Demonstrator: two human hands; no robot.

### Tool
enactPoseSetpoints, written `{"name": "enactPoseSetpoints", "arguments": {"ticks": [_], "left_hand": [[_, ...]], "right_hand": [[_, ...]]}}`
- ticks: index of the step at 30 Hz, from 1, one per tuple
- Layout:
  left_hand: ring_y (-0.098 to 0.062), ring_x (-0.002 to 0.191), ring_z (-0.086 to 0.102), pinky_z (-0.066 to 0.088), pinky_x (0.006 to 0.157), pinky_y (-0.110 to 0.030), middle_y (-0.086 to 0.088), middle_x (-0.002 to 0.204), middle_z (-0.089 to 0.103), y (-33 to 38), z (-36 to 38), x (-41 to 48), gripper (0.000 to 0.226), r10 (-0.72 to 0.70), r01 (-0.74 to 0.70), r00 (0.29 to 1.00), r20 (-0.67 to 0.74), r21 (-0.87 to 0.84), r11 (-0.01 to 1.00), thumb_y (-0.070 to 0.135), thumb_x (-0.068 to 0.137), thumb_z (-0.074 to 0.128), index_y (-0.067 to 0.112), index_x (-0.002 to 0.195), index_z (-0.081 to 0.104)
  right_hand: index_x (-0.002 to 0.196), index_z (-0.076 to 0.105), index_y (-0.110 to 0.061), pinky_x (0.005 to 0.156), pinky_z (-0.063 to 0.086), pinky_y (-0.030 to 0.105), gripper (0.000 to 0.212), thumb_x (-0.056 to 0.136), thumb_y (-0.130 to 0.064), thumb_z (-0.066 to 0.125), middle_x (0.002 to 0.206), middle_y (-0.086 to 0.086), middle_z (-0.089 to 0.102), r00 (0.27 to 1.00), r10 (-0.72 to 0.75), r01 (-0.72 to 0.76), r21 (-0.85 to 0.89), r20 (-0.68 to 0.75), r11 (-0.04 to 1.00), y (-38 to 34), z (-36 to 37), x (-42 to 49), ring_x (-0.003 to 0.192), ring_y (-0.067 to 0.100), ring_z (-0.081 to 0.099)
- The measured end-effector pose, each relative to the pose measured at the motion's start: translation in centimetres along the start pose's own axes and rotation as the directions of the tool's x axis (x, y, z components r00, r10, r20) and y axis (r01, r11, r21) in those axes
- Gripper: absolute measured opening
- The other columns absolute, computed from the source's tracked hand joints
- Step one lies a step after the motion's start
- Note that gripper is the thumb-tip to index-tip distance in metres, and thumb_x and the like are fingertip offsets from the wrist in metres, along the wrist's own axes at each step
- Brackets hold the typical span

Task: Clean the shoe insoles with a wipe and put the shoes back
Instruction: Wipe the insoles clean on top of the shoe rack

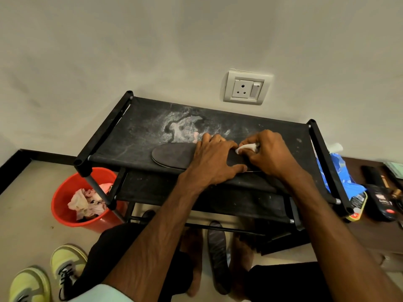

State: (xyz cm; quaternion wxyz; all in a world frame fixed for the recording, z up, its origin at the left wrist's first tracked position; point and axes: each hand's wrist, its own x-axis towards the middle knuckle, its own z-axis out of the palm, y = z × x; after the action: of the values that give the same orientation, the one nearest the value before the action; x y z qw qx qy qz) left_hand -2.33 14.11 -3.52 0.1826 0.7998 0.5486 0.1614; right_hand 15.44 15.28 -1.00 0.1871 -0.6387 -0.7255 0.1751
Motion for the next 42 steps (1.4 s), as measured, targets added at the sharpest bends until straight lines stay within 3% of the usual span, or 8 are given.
{"name": "enactPoseSetpoints", "arguments": {"ticks": [11, 16, 24, 32, 35, 39, 42], "left_hand": [[-0.022, 0.126, 0.035, 0.031, 0.105, -0.037, 0.002, 0.137, 0.05, 0.5, -0.3, -0.1, 0.064, -0.012, 0.012, 1.0, 0.002, -0.012, 1.0, 0.067, 0.081, 0.065, 0.036, 0.136, 0.053], [-0.023, 0.127, 0.034, 0.03, 0.105, -0.038, 0.001, 0.139, 0.049, 0.4, -0.4, -0.2, 0.065, -0.015, 0.015, 1.0, 0.007, 0.0, 1.0, 0.066, 0.082, 0.066, 0.035, 0.137, 0.052], [-0.024, 0.124, 0.035, 0.032, 0.102, -0.039, -0.001, 0.136, 0.049, 0.2, -0.3, 0.1, 0.067, -0.014, 0.014, 1.0, 0.018, 0.02, 1.0, 0.066, 0.081, 0.067, 0.033, 0.137, 0.052], [-0.023, 0.126, 0.035, 0.029, 0.104, -0.037, 0.002, 0.136, 0.05, 0.2, -0.2, 0.0, 0.065, -0.021, 0.021, 1.0, 0.003, -0.028, 0.999, 0.068, 0.079, 0.067, 0.037, 0.135, 0.054], [-0.023, 0.126, 0.035, 0.03, 0.106, -0.038, 0.002, 0.137, 0.05, 0.2, -0.2, 0.1, 0.065, -0.026, 0.026, 1.0, 0.007, -0.039, 0.999, 0.068, 0.079, 0.068, 0.037, 0.135, 0.054], [-0.023, 0.127, 0.035, 0.03, 0.106, -0.039, 0.001, 0.138, 0.049, 0.2, -0.3, 0.1, 0.065, -0.028, 0.028, 1.0, 0.003, -0.03, 0.999, 0.067, 0.079, 0.069, 0.036, 0.135, 0.054], [-0.023, 0.128, 0.034, 0.029, 0.107, -0.04, 0.001, 0.138, 0.049, 0.0, -0.3, 0.1, 0.066, -0.024, 0.024, 1.0, 0.005, -0.03, 0.999, 0.067, 0.079, 0.069, 0.036, 0.136, 0.054]], "right_hand": [[0.095, 0.082, -0.032, 0.084, 0.061, 0.047, 0.01, 0.087, -0.027, 0.079, 0.096, 0.0, 0.079, 0.98, 0.199, -0.199, -0.085, -0.016, 0.976, 3.9, -3.5, -1.0, 0.086, 0.02, 0.07], [0.097, 0.082, -0.029, 0.084, 0.061, 0.046, 0.013, 0.087, -0.022, 0.077, 0.096, 0.001, 0.079, 0.985, 0.171, -0.173, -0.114, -0.024, 0.978, 2.9, -2.7, -0.8, 0.084, 0.02, 0.07], [0.099, 0.083, -0.03, 0.077, 0.062, 0.039, 0.018, 0.086, -0.02, 0.077, 0.092, -0.002, 0.08, 1.0, -0.019, 0.019, -0.075, -0.005, 0.997, -1.2, 0.3, -0.2, 0.078, 0.015, 0.071], [0.095, 0.082, -0.036, 0.075, 0.057, 0.035, 0.013, 0.085, -0.029, 0.078, 0.09, -0.003, 0.079, 0.987, 0.152, -0.155, -0.09, -0.045, 0.984, 1.5, -2.4, -0.6, 0.081, 0.017, 0.069], [0.097, 0.083, -0.034, 0.08, 0.06, 0.041, 0.013, 0.085, -0.03, 0.079, 0.095, -0.001, 0.079, 0.98, 0.192, -0.196, -0.103, -0.046, 0.975, 2.3, -3.1, -0.9, 0.086, 0.019, 0.07], [0.099, 0.082, -0.032, 0.084, 0.06, 0.047, 0.015, 0.085, -0.027, 0.079, 0.096, 0.003, 0.078, 0.979, 0.194, -0.199, -0.113, -0.053, 0.973, 2.1, -2.8, -0.9, 0.088, 0.023, 0.07], [0.097, 0.082, -0.031, 0.082, 0.06, 0.043, 0.016, 0.084, -0.022, 0.077, 0.091, 0.002, 0.078, 0.985, 0.158, -0.164, -0.106, -0.063, 0.981, 1.4, -1.9, -0.7, 0.084, 0.022, 0.07]]}}
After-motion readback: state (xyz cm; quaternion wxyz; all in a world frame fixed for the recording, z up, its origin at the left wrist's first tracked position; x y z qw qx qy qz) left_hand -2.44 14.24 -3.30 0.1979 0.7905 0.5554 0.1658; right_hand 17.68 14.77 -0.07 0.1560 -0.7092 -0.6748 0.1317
